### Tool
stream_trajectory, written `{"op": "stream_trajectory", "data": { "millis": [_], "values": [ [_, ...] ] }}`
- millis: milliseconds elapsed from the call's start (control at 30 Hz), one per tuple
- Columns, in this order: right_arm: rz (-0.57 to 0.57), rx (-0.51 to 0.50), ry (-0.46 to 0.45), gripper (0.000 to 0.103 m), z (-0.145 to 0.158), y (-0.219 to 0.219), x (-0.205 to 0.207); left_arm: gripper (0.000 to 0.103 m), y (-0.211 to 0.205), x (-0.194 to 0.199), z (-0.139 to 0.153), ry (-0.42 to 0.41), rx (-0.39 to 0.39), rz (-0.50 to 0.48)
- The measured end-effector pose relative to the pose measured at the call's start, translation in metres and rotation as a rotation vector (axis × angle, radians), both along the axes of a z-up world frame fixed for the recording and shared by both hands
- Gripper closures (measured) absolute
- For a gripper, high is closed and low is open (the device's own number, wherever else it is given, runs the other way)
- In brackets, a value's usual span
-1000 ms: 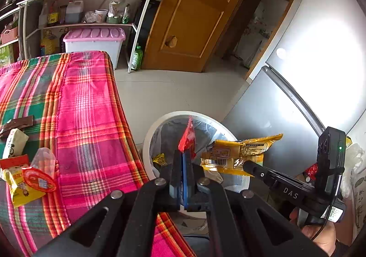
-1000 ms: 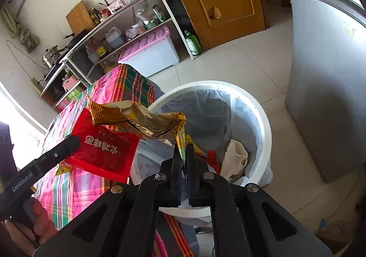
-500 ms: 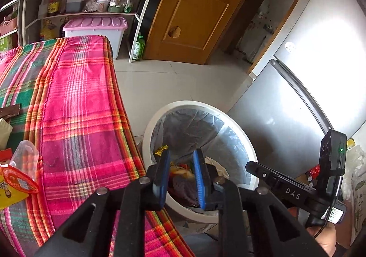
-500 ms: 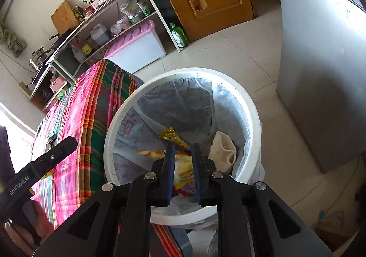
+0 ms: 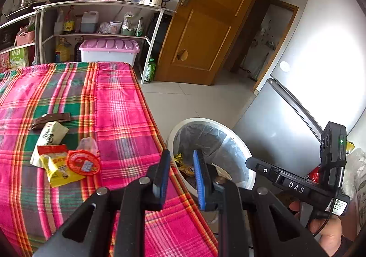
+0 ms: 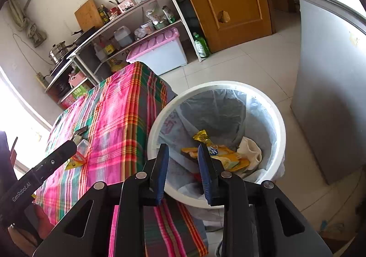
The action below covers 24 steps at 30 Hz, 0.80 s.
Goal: Collect trash
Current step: 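Move both tools back toward the cup and yellow packet on the table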
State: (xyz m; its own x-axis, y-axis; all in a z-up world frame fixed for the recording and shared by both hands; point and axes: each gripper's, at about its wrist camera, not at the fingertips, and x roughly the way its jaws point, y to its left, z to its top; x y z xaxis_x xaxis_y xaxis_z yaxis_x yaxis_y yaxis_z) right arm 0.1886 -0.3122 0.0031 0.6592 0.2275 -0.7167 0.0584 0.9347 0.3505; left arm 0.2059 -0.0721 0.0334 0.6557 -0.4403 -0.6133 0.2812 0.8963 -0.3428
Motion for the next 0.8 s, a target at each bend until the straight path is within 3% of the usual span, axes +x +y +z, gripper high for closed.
{"op": "stream_trajectory", "data": {
  "millis": [367, 800],
  "values": [
    [0.120, -0.019, -0.055, 0.074, 0.026, 0.050, -0.022, 0.081, 0.061, -0.049, 0.017, -0.044, 0.013, 0.117],
    [0.243, -0.009, -0.072, 0.067, 0.031, 0.096, -0.023, 0.081, 0.120, -0.073, 0.004, -0.015, 0.016, 0.253]
  ]
}}
